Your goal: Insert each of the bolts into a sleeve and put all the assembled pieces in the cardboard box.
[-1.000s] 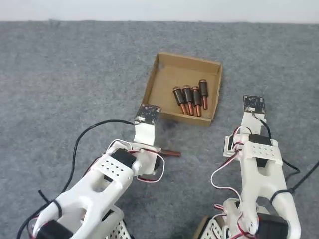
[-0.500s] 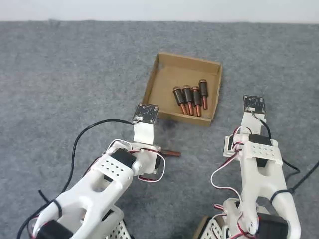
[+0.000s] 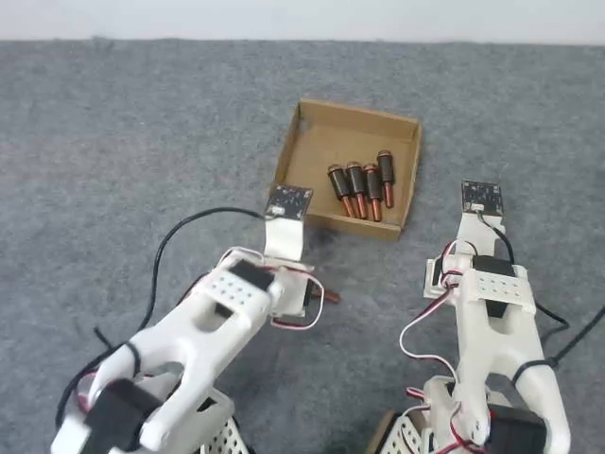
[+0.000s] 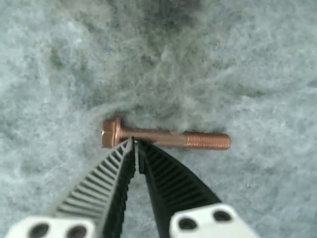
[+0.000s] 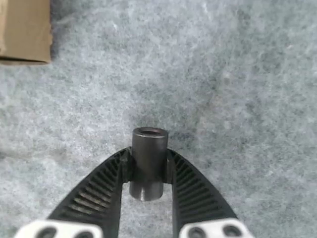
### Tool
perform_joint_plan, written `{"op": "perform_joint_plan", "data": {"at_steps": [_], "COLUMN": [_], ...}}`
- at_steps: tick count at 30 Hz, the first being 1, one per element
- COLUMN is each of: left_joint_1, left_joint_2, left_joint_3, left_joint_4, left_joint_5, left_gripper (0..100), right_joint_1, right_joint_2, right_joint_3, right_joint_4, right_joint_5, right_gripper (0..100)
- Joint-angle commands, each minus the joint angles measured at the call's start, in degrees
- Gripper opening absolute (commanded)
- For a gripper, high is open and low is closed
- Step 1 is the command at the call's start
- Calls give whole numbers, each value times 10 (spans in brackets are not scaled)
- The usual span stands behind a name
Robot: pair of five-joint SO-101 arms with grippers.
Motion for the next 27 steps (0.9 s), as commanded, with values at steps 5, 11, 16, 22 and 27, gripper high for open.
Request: {"op": "perform_joint_plan", "data": {"at_steps": [5, 11, 16, 22, 27], "left_joint_1": [-60, -66, -68, -34, -29], "left_joint_2": [19, 23, 14, -47, -52], "left_joint_3": [-34, -44, -62, -68, -44], "left_joint_4": [-7, -6, 7, 84, 86], "left_joint_5": [7, 8, 8, 6, 5], "left_gripper": [10, 10, 10, 10, 10], "right_joint_1": [-4, -4, -4, -4, -4], "right_joint_2": [-26, -26, -26, -26, -26], "right_joint_3": [3, 3, 3, 3, 3], "right_joint_4": [-7, -6, -9, -9, -9], "right_joint_5": [10, 10, 10, 10, 10], "right_gripper": [7, 7, 7, 7, 7]}}
